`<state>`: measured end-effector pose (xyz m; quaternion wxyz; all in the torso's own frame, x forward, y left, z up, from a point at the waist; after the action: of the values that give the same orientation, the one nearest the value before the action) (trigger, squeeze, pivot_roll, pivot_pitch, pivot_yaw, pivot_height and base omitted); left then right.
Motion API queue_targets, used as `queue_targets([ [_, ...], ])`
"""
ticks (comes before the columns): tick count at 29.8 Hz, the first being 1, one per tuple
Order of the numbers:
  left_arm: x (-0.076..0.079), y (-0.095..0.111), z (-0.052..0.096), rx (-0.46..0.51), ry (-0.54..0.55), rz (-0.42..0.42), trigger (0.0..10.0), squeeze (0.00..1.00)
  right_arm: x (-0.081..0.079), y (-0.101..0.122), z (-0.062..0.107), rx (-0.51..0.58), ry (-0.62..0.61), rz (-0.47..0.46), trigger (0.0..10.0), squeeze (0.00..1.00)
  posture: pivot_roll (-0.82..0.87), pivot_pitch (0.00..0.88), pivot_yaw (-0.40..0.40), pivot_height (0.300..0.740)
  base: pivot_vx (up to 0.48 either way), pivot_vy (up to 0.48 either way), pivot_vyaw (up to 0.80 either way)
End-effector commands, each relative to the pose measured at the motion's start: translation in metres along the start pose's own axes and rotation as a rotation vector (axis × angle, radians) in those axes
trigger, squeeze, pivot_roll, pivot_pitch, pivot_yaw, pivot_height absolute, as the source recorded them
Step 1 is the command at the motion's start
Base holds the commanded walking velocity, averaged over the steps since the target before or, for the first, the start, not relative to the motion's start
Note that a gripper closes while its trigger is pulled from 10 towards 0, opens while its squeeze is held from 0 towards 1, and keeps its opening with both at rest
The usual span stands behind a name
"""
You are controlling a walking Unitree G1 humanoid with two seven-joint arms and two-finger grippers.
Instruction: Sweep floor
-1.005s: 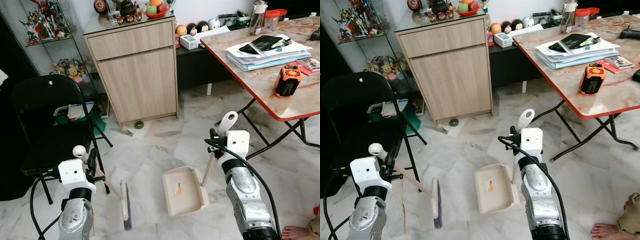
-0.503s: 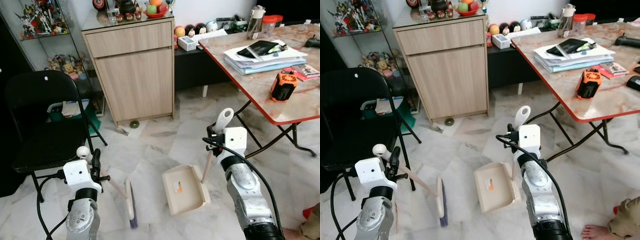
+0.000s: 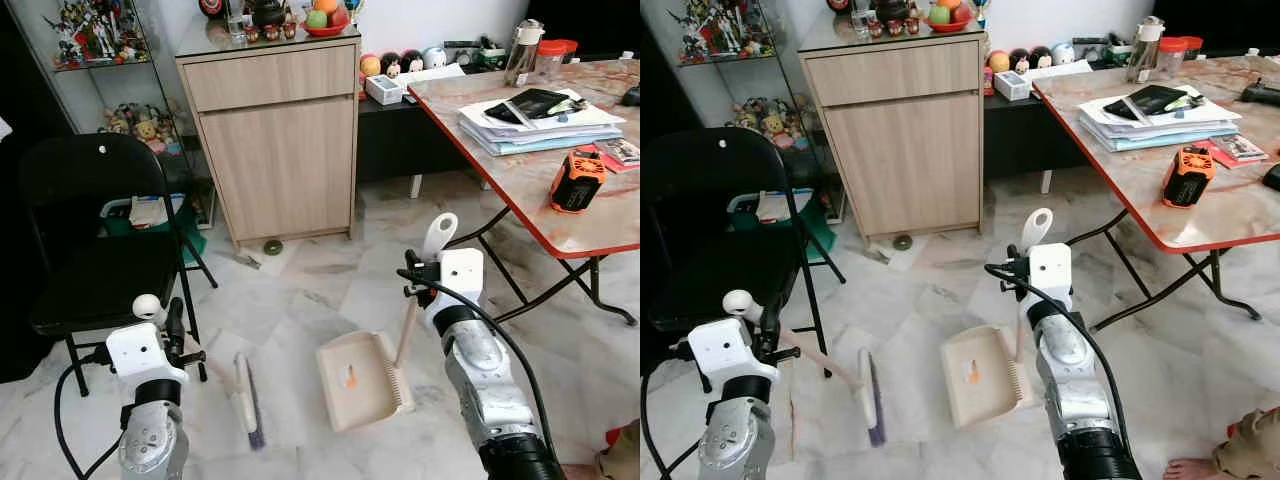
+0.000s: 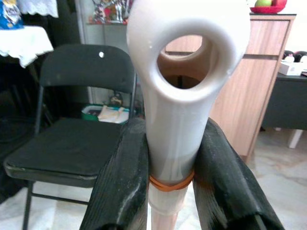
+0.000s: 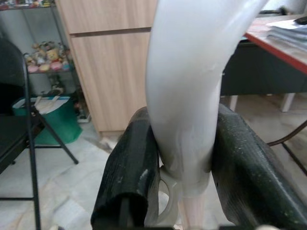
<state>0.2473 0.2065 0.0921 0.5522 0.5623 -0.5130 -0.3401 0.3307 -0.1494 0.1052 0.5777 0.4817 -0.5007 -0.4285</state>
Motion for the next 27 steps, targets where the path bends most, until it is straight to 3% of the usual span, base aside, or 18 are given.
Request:
queue_targets([
  [1, -0.0025, 0.0126, -0.0011, 0.052, 0.004, -0.024, 10.0, 0.0, -0.0033, 0.0147, -0.0043, 0.067, 0.016, 0.01, 10.0, 0.0, -0.26, 0.0, 0.054, 0.74, 0.0, 0.0, 0.0],
  [6, -0.0041, 0.0117, 0.0025, 0.049, 0.027, -0.023, 10.0, 0.0, 0.0005, 0.0171, -0.0058, 0.079, 0.021, 0.026, 10.0, 0.0, -0.25, 0.0, 0.056, 0.74, 0.0, 0.0, 0.28],
  [17, -0.0058, 0.0142, 0.0002, 0.045, 0.016, -0.027, 10.0, 0.0, -0.0058, 0.02, -0.0086, 0.093, 0.019, 0.017, 10.0, 0.0, -0.27, 0.0, 0.072, 0.74, 0.0, 0.0, 0.75],
  [23, -0.0005, 0.0134, -0.0002, 0.035, -0.004, -0.025, 10.0, 0.0, 0.0002, 0.02, -0.01, 0.097, -0.004, 0.02, 10.0, 0.0, -0.26, 0.0, 0.082, 0.74, 0.0, 0.0, 0.8],
  [27, -0.0067, 0.0195, 0.0027, 0.049, 0.011, -0.043, 10.0, 0.0, -0.0056, 0.0169, -0.0097, 0.085, 0.016, 0.014, 10.0, 0.0, -0.22, 0.0, 0.07, 0.74, 0.0, 0.0, 0.8],
])
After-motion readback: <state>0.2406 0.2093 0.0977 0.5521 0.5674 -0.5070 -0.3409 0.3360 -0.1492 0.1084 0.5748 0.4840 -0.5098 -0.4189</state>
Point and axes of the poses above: a point about 5 cm out from each wrist's last joint towards the gripper, its own z axis pointing back from the gripper into the wrist, its own y axis along the axis of the wrist's last joint, x = y × z, the point moved 1 cm from there along -z, pointing out of the wrist towards the gripper, and after that the axes turned 6 degrees about z, right-handed, at the moved point
